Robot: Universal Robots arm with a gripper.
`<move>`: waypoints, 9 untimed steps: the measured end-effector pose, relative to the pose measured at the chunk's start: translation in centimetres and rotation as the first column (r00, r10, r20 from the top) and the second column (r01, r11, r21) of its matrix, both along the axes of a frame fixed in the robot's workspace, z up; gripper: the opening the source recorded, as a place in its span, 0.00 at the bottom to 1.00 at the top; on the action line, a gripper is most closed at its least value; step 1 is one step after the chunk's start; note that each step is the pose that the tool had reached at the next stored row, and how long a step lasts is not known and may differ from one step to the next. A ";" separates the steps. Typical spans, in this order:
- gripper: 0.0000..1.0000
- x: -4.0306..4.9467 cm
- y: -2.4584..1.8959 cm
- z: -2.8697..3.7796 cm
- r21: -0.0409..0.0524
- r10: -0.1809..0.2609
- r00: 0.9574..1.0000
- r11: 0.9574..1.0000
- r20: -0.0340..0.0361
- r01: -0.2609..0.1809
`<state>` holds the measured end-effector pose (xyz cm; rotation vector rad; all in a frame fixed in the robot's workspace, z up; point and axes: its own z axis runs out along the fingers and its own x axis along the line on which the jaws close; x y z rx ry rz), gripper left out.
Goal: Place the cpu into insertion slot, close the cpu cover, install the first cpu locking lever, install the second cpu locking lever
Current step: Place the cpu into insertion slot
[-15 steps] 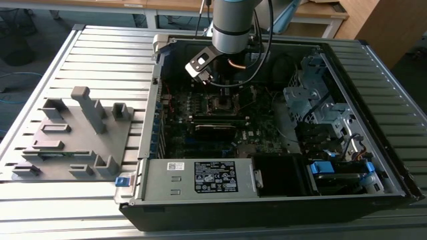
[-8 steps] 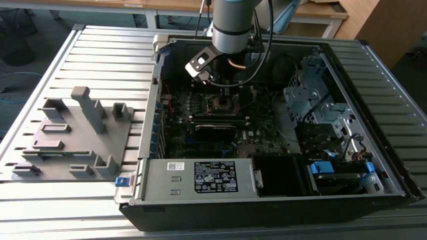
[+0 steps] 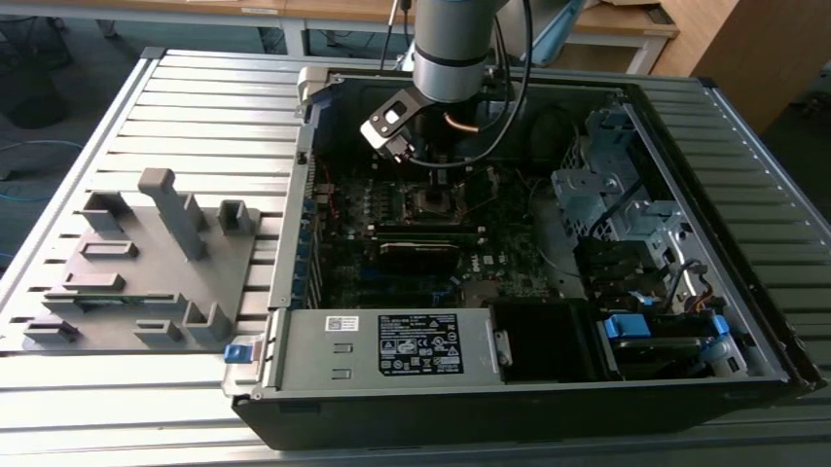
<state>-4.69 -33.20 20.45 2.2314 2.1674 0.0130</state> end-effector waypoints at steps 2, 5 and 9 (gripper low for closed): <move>0.10 0.00 0.00 0.01 0.000 0.000 1.000 1.000 0.000 0.000; 0.10 0.00 0.00 0.05 0.000 0.000 1.000 1.000 0.000 0.000; 0.10 0.00 0.00 0.08 -0.001 0.000 1.000 1.000 0.000 0.000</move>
